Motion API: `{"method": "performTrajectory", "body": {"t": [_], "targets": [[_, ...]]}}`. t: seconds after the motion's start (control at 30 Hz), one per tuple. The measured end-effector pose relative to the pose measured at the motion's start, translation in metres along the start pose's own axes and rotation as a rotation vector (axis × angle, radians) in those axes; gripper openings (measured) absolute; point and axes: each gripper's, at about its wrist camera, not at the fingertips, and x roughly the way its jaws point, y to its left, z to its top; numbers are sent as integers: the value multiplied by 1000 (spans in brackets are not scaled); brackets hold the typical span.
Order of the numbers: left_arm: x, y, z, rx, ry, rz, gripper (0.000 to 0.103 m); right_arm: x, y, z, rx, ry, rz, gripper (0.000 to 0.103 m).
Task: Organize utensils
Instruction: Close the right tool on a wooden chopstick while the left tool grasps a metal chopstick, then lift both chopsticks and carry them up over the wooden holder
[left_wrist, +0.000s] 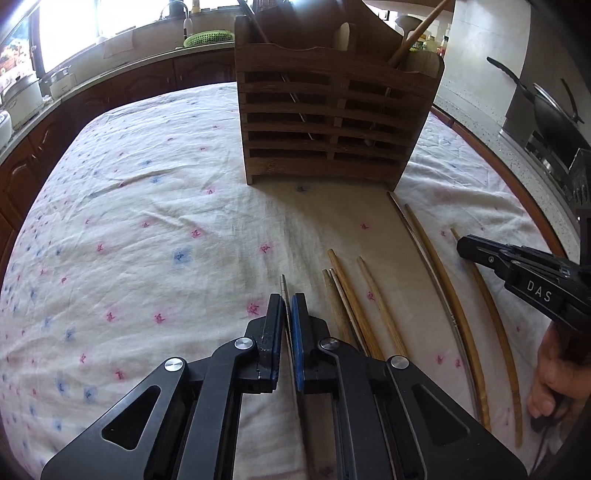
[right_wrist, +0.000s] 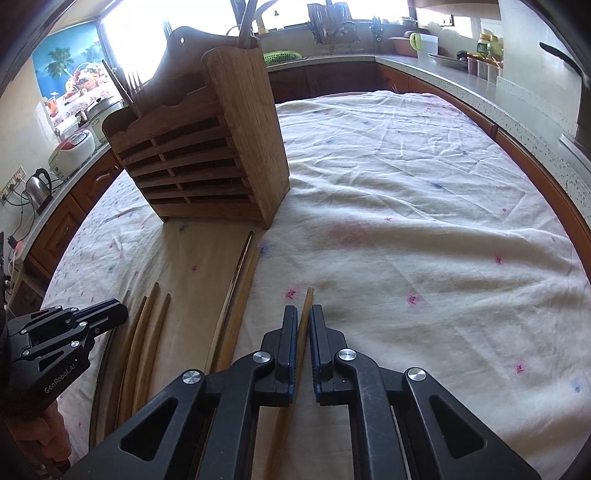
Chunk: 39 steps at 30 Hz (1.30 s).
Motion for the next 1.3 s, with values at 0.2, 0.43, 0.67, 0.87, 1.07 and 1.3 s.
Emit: {"method": "performTrajectory", "body": {"t": [0.2,0.43,0.67,0.87,1.07,1.3], "targets": [[-41,17,-1,-63,-78,-73,4,-44,10,4,4,-95,68,5],[-104,24,8,-91,-213,-139,4,-107,26,20,-18,-239,127,5],[-154,33,17,-96,-328,-175,4,-155,35,39,-29,-370,156,5],[-177,38,22,-104,-398,-175,4,-173,39,52,-40,-433,156,5],[-181,43,28,-115,-420,-173,4,-177,41,58,-51,-453,160,5],[-184,45,33,-120,-438,-167,4,-176,38,63,-42,-465,159,5]]}}
